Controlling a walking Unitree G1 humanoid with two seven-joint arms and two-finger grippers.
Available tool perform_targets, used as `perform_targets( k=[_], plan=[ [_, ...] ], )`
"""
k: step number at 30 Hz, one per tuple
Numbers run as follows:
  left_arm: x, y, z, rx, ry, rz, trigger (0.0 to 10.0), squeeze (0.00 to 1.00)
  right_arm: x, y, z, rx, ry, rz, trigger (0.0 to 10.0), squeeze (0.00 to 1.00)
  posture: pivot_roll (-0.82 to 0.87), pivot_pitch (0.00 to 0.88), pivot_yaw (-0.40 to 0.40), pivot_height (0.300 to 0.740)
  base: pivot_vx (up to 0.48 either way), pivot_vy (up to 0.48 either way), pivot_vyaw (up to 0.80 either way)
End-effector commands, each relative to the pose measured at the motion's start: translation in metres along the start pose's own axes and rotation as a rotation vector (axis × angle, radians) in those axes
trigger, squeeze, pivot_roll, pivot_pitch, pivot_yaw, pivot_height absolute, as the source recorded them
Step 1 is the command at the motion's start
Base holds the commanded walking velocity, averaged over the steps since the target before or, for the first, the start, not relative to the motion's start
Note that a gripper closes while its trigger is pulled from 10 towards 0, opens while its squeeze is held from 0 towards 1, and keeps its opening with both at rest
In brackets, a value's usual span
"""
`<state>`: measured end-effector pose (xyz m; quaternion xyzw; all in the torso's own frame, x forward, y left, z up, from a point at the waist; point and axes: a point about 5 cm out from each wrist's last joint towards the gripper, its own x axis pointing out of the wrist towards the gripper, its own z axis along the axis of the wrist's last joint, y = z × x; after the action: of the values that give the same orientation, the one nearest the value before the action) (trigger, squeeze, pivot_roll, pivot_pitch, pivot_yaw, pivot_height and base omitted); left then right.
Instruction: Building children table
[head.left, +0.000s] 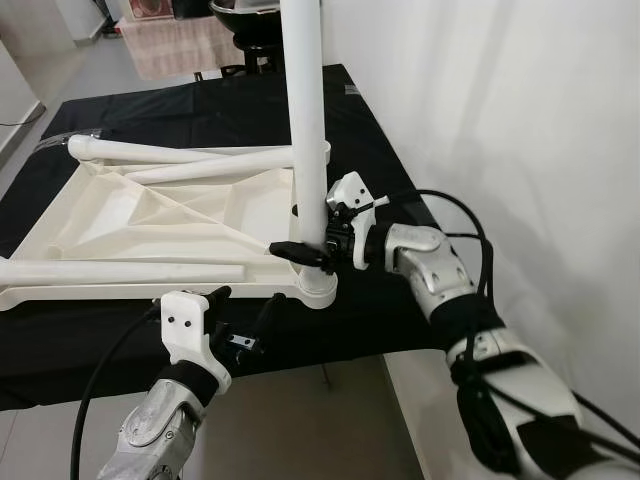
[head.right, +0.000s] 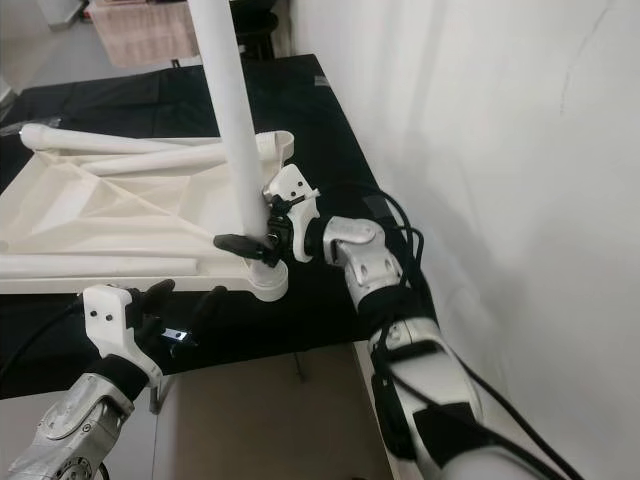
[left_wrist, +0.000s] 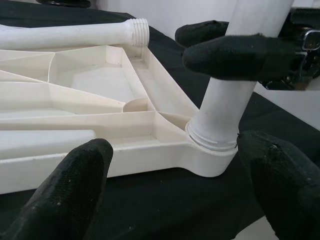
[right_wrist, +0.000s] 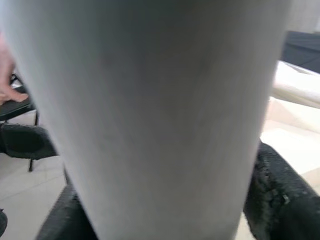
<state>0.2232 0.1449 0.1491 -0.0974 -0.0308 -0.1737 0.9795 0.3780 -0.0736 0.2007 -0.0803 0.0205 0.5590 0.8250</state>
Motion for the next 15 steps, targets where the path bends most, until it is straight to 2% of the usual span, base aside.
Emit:
perform_targets(
  k=[1, 6, 7, 8, 9, 10, 11, 12, 14, 15],
  plan=[
    [-0.003, -0.001, -0.002, -0.001, 0.016, 0.001, 10.0, 0.0, 0.002, 0.0, 0.001, 0.002, -0.002, 0.018, 0.0, 0.0, 0.03, 0.111, 0.03, 0.74, 0.0, 0.0, 0.0],
    [-0.005, -0.003, -0.002, -0.001, 0.02, -0.004, 10.0, 0.0, -0.004, -0.005, 0.003, 0.007, -0.015, 0.013, 0.0, 0.0, 0.03, 0.119, 0.033, 0.74, 0.0, 0.0, 0.0],
    [-0.006, -0.003, -0.001, -0.002, 0.021, -0.008, 10.0, 0.0, -0.01, -0.008, 0.002, -0.004, -0.022, 0.004, 0.0, 0.0, 0.03, 0.125, 0.037, 0.74, 0.0, 0.0, 0.0],
    [-0.006, -0.004, -0.001, -0.001, 0.022, -0.01, 10.0, 0.0, -0.017, -0.009, -0.002, -0.072, 0.01, -0.008, 0.0, 0.0, 0.03, 0.129, 0.038, 0.74, 0.0, 0.0, 0.0],
    [-0.006, -0.004, -0.001, -0.001, 0.022, -0.01, 10.0, 0.0, -0.017, -0.009, -0.002, -0.072, 0.01, -0.008, 0.0, 0.0, 0.03, 0.129, 0.038, 0.74, 0.0, 0.0, 0.0],
    [-0.006, -0.004, -0.001, -0.001, 0.023, -0.011, 10.0, 0.0, -0.021, -0.009, -0.005, -0.121, 0.034, -0.012, 0.0, 0.0, 0.04, 0.13, 0.039, 0.74, 0.0, 0.0, 0.0],
    [-0.006, -0.003, 0.0, 0.0, 0.023, -0.011, 10.0, 0.0, -0.035, -0.01, -0.009, -0.164, 0.049, -0.036, 0.0, 0.0, 0.03, 0.138, 0.039, 0.74, 0.0, 0.0, 0.0],
    [-0.006, -0.003, 0.0, 0.0, 0.023, -0.011, 10.0, 0.0, -0.035, -0.01, -0.009, -0.164, 0.049, -0.036, 0.0, 0.0, 0.03, 0.138, 0.039, 0.74, 0.0, 0.0, 0.0],
    [-0.007, -0.002, 0.001, 0.001, 0.024, -0.011, 10.0, 0.0, -0.044, -0.008, -0.018, -0.073, 0.027, -0.154, 0.0, 0.0, 0.02, 0.143, 0.038, 0.74, 0.0, 0.0, 0.0],
    [-0.007, -0.002, 0.001, 0.001, 0.024, -0.011, 10.0, 0.0, -0.044, -0.008, -0.018, -0.073, 0.027, -0.154, 0.0, 0.0, 0.02, 0.143, 0.038, 0.74, 0.0, 0.0, 0.0]
  ],
)
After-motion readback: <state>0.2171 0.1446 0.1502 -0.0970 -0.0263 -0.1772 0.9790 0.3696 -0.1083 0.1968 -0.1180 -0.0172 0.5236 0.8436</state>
